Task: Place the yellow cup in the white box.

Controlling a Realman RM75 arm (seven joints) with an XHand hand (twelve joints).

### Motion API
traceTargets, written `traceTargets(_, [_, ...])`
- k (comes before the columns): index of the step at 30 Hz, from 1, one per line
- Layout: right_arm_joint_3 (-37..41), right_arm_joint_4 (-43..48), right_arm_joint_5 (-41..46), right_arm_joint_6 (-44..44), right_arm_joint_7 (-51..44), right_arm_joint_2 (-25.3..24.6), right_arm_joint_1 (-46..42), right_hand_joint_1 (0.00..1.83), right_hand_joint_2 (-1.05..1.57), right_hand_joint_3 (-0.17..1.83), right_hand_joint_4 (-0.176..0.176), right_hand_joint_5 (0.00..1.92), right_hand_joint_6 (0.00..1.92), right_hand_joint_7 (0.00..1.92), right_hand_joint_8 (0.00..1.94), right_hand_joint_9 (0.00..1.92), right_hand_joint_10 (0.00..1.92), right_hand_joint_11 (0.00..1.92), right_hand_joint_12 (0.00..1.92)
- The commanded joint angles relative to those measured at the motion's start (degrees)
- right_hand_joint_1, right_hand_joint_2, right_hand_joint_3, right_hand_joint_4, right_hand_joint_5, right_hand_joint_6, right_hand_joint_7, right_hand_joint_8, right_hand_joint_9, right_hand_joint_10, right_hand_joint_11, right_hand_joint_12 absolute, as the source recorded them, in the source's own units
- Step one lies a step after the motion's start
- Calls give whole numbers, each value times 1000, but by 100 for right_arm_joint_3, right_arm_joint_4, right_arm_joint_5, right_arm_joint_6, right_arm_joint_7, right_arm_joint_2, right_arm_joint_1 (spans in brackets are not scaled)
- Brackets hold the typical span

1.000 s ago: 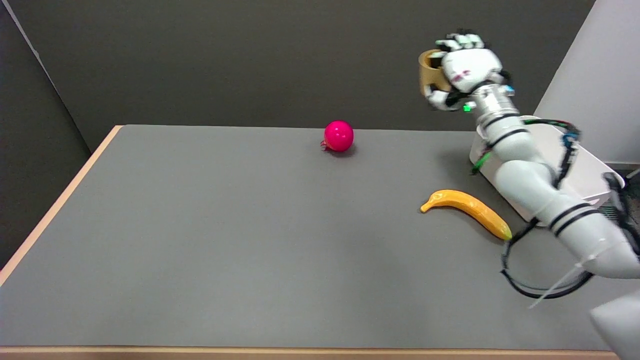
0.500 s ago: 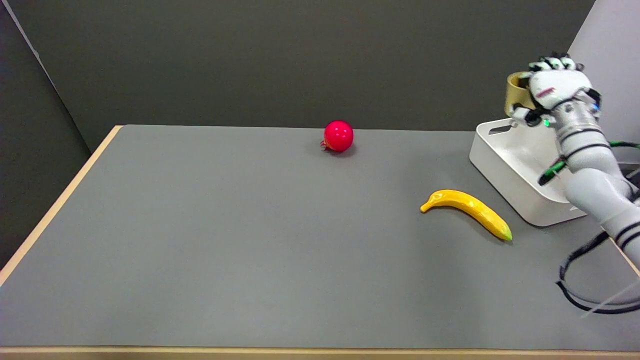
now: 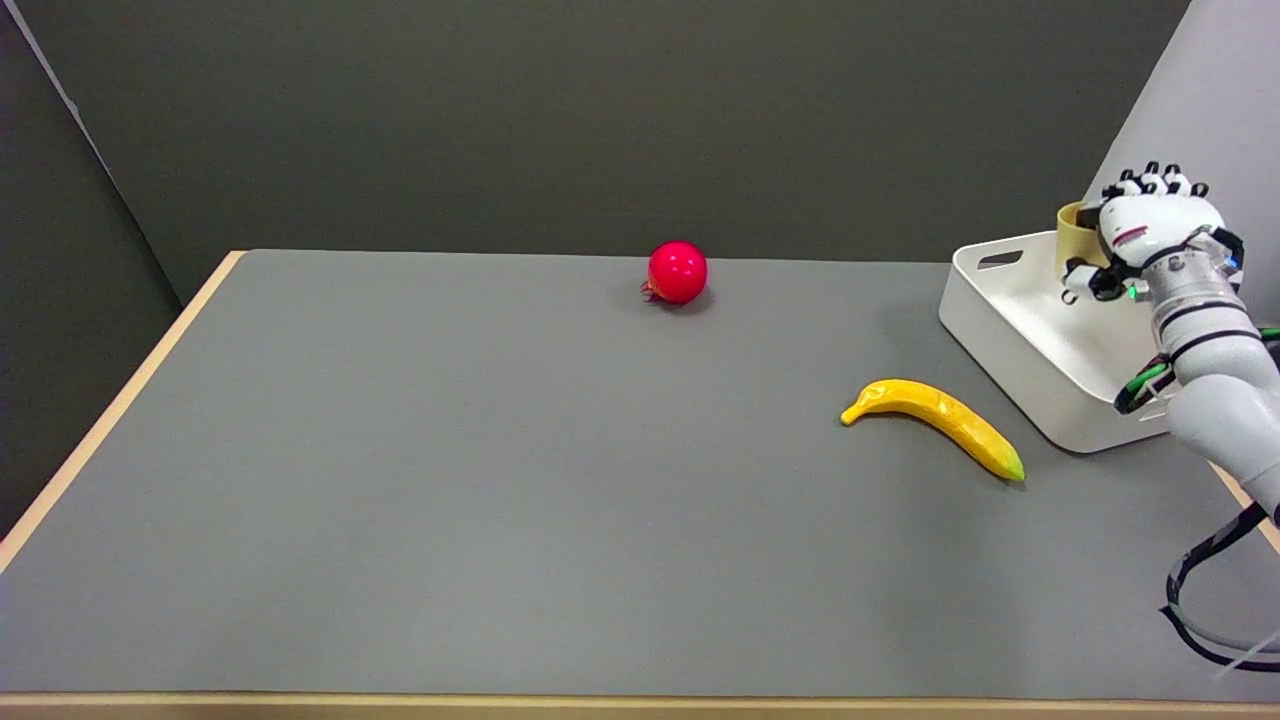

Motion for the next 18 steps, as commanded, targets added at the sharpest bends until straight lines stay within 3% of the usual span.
traceTargets(1, [-287, -281, 123, 146, 149, -7, -238, 861, 1071, 522, 113, 641, 1622, 211, 317, 28, 460, -1, 813])
traceTargets(4, [-223, -286, 453, 162, 453, -62, -275, 859, 1071, 523, 115, 640, 1624, 210, 317, 28, 460, -1, 813])
traceTargets(6, [-219, -294, 729, 282, 838, -84, -294, 794, 1177, 400, 121, 555, 1694, 160, 273, 10, 417, -1, 774])
traceTargets(8, [-261, -302, 813, 367, 983, -86, -296, 521, 730, 884, 17, 222, 739, 12, 159, 0, 98, -1, 422])
traceTargets(10, [-276, -299, 813, 370, 983, -92, -296, 459, 644, 778, 40, 41, 142, -1, 32, -1, 14, -1, 85])
traceTargets(11, [-279, -291, 813, 370, 983, -105, -296, 450, 630, 729, 51, -1, -1, -1, -1, -1, -1, -1, -1])
traceTargets(18, [-278, -270, 813, 409, 983, -230, -307, 447, 621, 693, 49, -1, -1, -1, -1, -1, -1, -1, -1])
